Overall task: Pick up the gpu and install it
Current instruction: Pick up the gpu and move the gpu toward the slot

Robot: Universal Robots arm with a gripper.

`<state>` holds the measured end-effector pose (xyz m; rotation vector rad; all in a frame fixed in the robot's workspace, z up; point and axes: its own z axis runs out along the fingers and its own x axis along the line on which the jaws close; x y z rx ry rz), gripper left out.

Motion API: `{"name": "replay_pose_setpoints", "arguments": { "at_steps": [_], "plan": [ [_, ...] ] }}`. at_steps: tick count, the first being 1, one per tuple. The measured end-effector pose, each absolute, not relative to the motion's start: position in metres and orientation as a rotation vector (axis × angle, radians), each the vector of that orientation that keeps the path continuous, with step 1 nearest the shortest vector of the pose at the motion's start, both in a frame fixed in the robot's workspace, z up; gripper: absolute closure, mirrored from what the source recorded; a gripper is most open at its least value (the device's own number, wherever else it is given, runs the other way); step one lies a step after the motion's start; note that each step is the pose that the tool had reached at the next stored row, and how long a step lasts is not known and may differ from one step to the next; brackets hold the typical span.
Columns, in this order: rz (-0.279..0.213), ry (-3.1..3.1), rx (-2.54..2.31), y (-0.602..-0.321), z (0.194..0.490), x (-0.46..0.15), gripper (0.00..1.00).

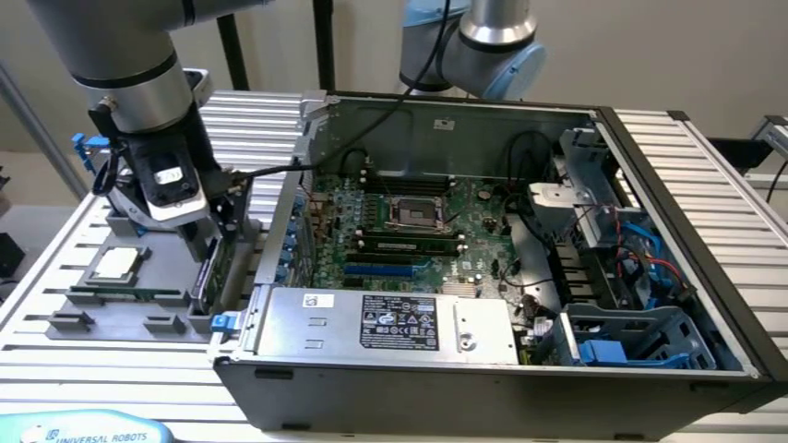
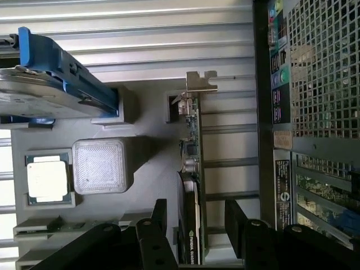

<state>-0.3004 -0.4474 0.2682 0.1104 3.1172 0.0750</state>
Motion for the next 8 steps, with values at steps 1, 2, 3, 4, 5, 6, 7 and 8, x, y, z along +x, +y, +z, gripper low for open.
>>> {"name": "replay_pose_setpoints", "arguments": {
  "at_steps": [1,2,3,4,5,6,7,8],
  "plan": [
    [0.075,3.117,0.110,-0.448,0.266,-0.300,0.46],
    [0.075,3.117,0.110,-0.448,0.265,-0.300,0.46],
    [0.075,3.117,0.110,-0.448,0.263,-0.300,0.46],
    [0.075,3.117,0.111,-0.448,0.261,-0.300,0.46],
    [0.075,3.117,0.110,-0.448,0.259,-0.300,0.46],
    [0.075,3.117,0.110,-0.448,0.257,-0.300,0.46],
    [0.075,3.117,0.110,-0.448,0.255,-0.300,0.46],
    [0.075,3.117,0.110,-0.448,0.254,-0.300,0.46]
  ]
}}
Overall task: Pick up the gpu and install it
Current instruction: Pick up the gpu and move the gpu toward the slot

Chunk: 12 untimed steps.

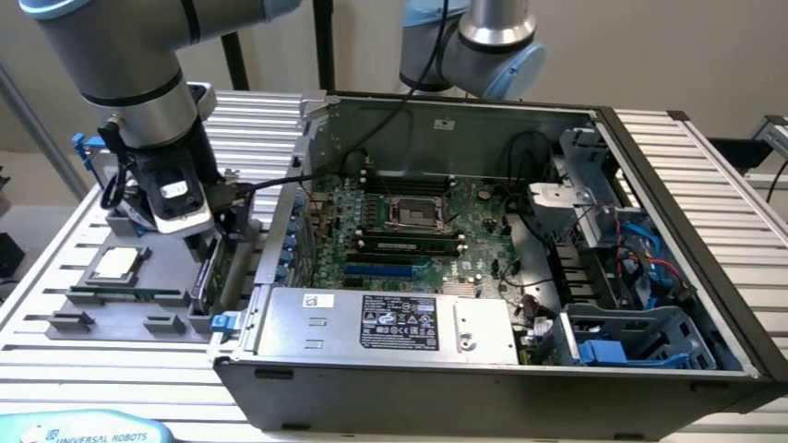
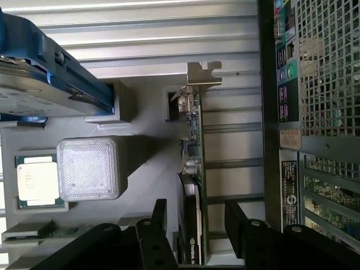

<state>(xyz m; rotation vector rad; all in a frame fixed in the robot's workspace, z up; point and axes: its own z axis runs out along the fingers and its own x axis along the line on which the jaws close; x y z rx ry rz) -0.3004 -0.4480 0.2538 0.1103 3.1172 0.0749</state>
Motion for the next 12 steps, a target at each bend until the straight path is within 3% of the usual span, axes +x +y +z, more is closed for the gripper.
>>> {"name": "replay_pose_setpoints", "arguments": {
  "at_steps": [12],
  "plan": [
    [0.078,3.117,0.112,-0.448,0.241,-0.303,0.46]
  ]
}}
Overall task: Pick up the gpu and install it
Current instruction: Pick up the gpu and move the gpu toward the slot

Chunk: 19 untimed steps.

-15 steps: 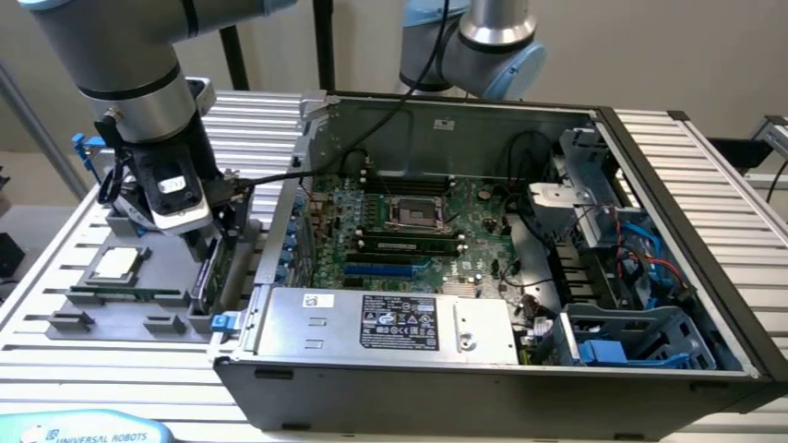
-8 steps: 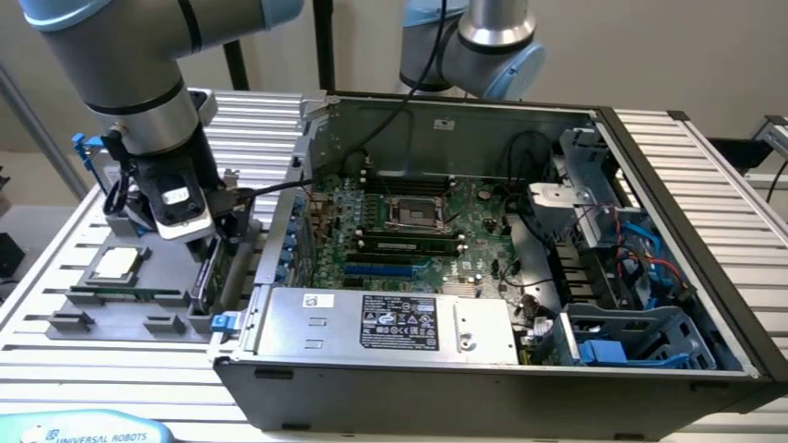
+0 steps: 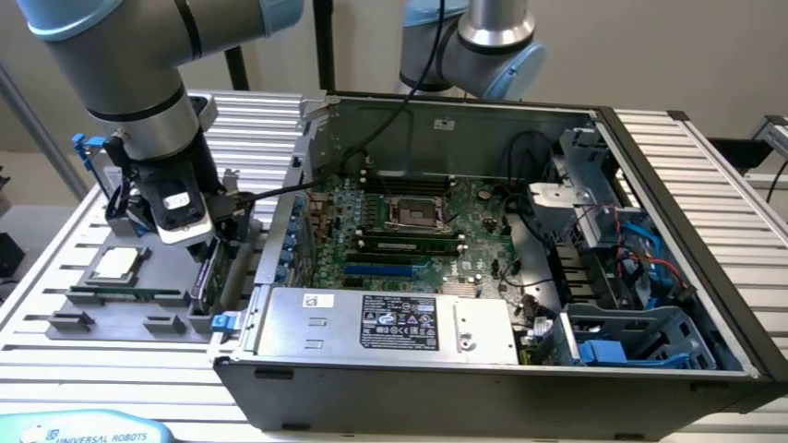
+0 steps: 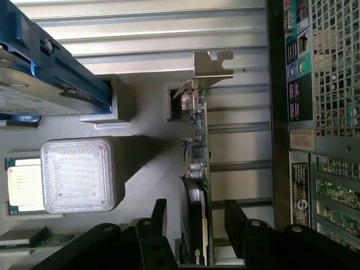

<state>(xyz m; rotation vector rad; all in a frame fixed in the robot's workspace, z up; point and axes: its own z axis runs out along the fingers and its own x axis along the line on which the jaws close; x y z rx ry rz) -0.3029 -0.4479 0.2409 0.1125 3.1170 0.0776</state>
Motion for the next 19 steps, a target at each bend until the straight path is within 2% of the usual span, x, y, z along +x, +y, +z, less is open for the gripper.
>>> {"name": "replay_pose_setpoints", "arguments": {
  "at_steps": [12,14,15,17,18,19],
  "plan": [
    [0.078,3.116,0.130,-0.4477,0.2402,-0.3034,0.46],
    [0.078,3.116,0.130,-0.4477,0.2402,-0.3034,0.48],
    [0.078,3.116,0.131,-0.4477,0.2402,-0.3034,0.55],
    [0.079,3.116,0.130,-0.4477,0.2402,-0.3034,0.55],
    [0.079,3.116,0.130,-0.4477,0.2401,-0.3034,0.62],
    [0.080,3.116,0.130,-0.4476,0.2401,-0.3033,0.62]
  ]
}}
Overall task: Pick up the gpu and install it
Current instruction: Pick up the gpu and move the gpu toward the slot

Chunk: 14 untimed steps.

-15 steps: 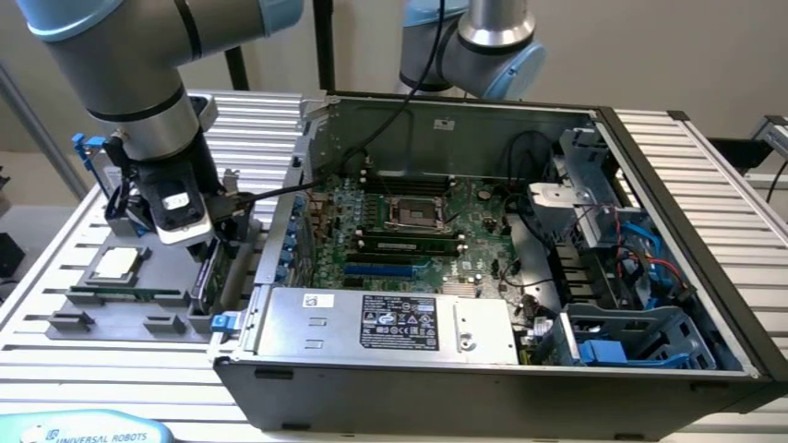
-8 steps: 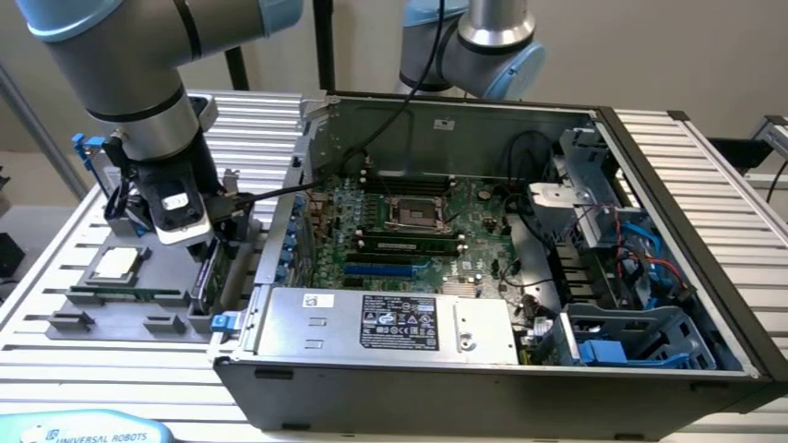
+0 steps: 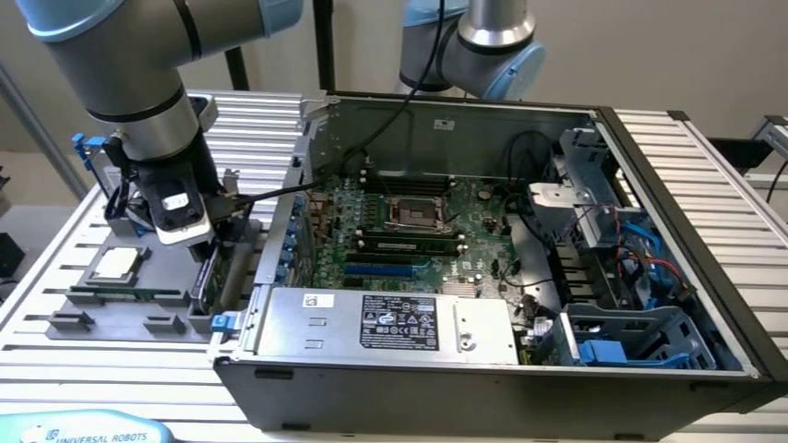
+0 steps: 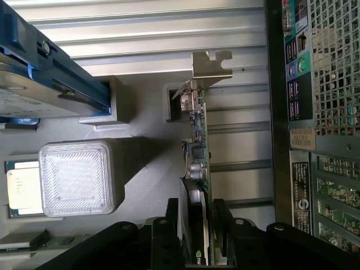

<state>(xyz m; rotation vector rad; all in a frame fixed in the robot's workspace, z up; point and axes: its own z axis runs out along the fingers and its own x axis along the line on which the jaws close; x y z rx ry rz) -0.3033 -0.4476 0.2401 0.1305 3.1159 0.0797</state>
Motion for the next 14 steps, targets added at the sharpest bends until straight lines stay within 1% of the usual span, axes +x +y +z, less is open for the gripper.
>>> {"name": "replay_pose_setpoints", "arguments": {
  "at_steps": [14],
  "plan": [
    [0.086,3.116,0.131,-0.4475,0.2394,-0.3018,0.62]
  ]
}}
